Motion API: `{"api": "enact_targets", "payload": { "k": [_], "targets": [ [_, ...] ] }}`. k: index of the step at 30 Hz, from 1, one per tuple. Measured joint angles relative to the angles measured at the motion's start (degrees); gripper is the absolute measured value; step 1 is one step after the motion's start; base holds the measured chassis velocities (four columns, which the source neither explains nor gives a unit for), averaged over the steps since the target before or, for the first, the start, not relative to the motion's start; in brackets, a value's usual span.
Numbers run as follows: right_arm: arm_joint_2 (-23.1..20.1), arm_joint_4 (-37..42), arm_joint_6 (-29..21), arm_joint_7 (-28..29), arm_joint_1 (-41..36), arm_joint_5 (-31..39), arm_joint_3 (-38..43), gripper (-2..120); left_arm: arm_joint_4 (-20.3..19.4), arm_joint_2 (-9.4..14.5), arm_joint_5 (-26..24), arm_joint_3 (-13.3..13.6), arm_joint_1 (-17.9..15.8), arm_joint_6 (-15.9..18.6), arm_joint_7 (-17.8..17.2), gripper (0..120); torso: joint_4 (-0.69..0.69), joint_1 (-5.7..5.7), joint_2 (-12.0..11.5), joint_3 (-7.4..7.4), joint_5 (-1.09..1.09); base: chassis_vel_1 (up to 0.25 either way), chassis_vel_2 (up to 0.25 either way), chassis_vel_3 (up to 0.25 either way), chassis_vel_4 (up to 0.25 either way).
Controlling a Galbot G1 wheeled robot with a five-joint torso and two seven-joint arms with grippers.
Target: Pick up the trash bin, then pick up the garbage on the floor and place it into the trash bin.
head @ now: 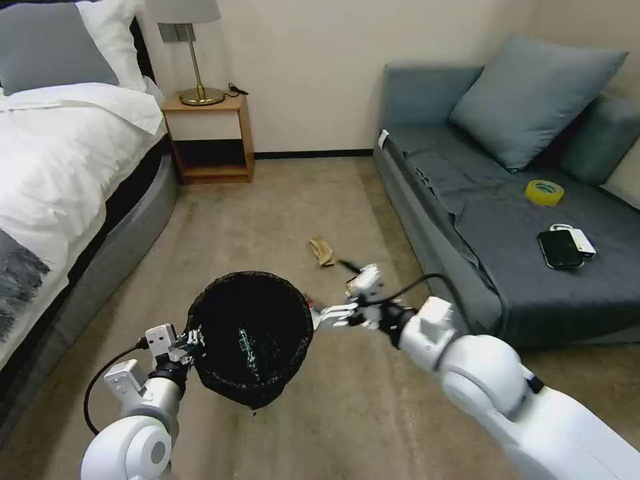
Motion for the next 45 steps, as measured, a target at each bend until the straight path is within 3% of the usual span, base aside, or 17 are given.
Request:
{"api": "enact_targets", "payload": {
  "k": [2,4,7,11,12,15,29,45],
  "targets": [
    [0.0,0.0,0.0,0.0,0.0,0.0,0.0,100,0.0,0.0,0.0,0.0,0.0,0.0,0.0,4,0.00,0.00,0.0,0.00,0.00,0.000,0.000,0.000,0.000],
    [2.3,1.8,1.3,0.1,-8.7,-3.5,6.5,100,-0.5,0.1,-0.1,-0.8,0.0,0.2,0.0,4,-0.01,0.00,0.0,0.00,0.01,0.000,0.000,0.000,0.000],
    [4.2,2.7,3.0,-0.1,-13.8,-7.1,9.8,100,-0.6,0.2,-0.2,-1.2,0.0,0.3,0.0,4,-0.01,0.00,0.0,0.00,0.00,0.000,0.000,0.000,0.000],
    [9.7,3.5,6.2,-0.6,-21.9,-14.1,13.2,100,-1.0,0.0,-0.2,-2.1,0.3,0.3,0.1,4,0.00,0.00,0.0,0.00,-0.01,0.000,0.000,0.000,0.000],
    [9.7,3.5,6.2,-0.6,-21.9,-14.1,13.2,100,-1.0,0.0,-0.2,-2.1,0.3,0.3,0.1,4,0.00,0.00,0.0,0.00,-0.01,0.000,0.000,0.000,0.000],
    [15.1,3.6,7.0,-0.4,-25.6,-15.5,13.7,100,-1.5,0.0,-0.2,-2.5,0.6,0.3,0.1,4,-0.01,0.00,0.0,0.00,-0.01,0.000,0.000,0.000,0.000],
    [21.9,3.3,8.8,0.5,-30.0,-19.0,15.5,100,-2.0,0.4,-1.2,-5.9,1.6,-0.5,0.5,4,0.00,0.00,0.0,0.00,-0.01,0.000,0.000,0.000,0.000],
    [24.0,2.9,9.3,-1.2,-30.7,-20.4,14.7,100,-1.4,1.6,-3.7,-8.7,1.9,-0.9,1.8,4,0.00,0.00,0.0,0.00,-0.01,0.000,0.000,0.000,0.000]
  ]
}}
